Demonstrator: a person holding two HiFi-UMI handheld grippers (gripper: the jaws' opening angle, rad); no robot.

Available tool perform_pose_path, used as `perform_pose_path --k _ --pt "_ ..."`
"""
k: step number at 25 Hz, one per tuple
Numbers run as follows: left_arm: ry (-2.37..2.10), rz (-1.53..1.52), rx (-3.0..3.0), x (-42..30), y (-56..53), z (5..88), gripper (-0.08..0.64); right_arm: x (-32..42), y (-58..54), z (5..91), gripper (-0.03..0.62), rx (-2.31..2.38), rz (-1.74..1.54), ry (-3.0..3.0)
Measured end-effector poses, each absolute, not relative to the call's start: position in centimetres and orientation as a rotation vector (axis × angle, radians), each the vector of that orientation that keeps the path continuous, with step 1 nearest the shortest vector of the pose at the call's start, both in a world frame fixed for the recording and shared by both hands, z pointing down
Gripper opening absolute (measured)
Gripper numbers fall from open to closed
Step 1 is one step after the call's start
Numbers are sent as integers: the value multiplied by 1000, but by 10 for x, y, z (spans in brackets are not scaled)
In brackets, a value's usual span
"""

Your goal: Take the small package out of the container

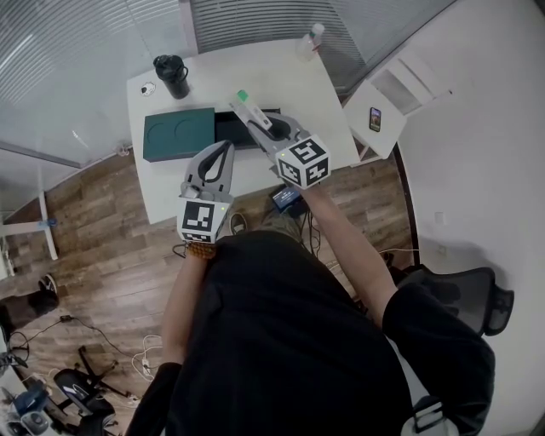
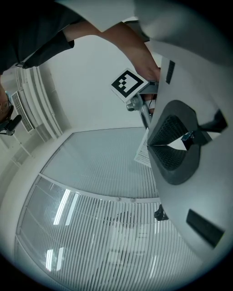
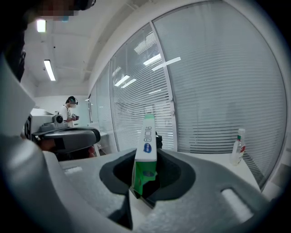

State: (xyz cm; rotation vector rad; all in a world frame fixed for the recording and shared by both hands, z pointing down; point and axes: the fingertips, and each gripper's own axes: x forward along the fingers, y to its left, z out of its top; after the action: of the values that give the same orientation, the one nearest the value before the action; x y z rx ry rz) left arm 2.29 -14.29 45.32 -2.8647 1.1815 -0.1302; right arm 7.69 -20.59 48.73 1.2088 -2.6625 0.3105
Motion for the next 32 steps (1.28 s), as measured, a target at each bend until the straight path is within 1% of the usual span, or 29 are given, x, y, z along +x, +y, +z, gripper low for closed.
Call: perform_pose_path --k 17,32 --pt "1182 -99 -2842 25 -141 443 -2 86 -177 429 89 1301 147 -2792" --pt "1211 -60 -2861 22 -140 438 -2 73 -147 387 90 1163 9 -2950"
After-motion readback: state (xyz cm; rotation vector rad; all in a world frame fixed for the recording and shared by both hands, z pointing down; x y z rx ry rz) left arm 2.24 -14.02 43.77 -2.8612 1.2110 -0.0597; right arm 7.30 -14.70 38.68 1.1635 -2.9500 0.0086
